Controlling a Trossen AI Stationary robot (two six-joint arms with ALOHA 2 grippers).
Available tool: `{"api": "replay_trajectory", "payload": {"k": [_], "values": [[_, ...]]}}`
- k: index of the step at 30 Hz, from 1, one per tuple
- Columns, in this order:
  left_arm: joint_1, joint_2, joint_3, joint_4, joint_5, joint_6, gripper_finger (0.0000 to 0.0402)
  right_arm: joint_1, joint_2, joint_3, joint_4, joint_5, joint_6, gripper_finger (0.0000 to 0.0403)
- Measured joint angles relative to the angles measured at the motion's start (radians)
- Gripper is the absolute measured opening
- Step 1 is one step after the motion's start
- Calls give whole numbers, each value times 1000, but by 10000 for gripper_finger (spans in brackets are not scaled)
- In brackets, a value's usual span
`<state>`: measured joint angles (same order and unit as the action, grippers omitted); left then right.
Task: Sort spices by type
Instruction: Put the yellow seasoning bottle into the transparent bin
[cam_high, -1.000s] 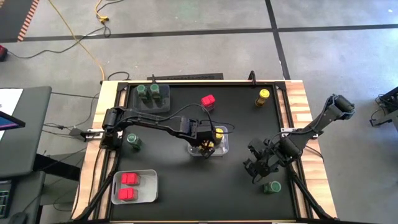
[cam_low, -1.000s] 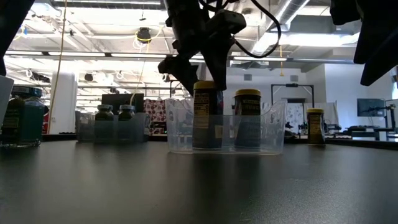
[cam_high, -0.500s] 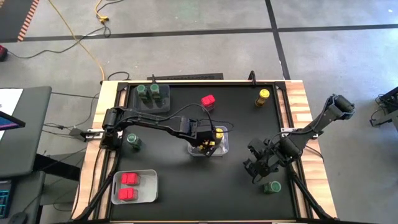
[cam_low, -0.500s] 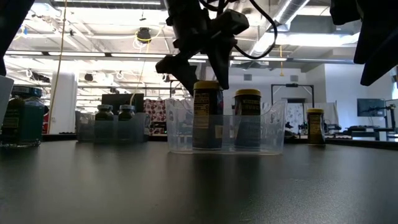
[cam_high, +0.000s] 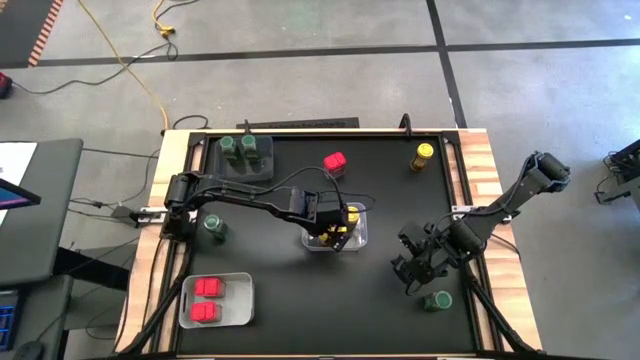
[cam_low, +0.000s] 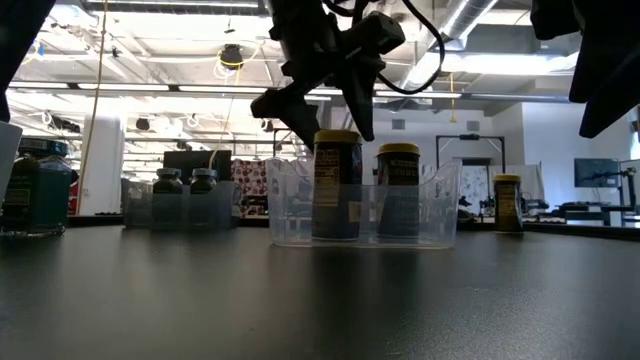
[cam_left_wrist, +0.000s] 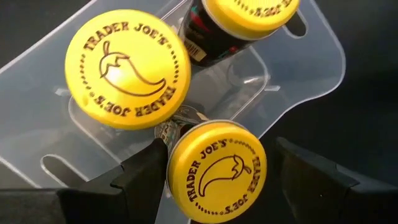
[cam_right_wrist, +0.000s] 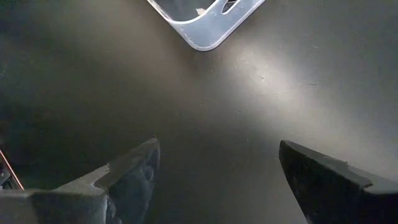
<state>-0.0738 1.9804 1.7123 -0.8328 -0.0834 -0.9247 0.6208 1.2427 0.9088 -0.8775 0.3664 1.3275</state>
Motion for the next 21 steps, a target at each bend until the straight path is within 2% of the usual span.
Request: {"api": "replay_trajectory", "payload": {"k": [6, 21], "values": [[0, 0, 0, 36, 0, -4, 277, 0, 0, 0, 0, 0, -1, 356], [3, 0, 0, -6, -1, -5, 277, 1, 0, 0, 0, 0, -4, 356]]}}
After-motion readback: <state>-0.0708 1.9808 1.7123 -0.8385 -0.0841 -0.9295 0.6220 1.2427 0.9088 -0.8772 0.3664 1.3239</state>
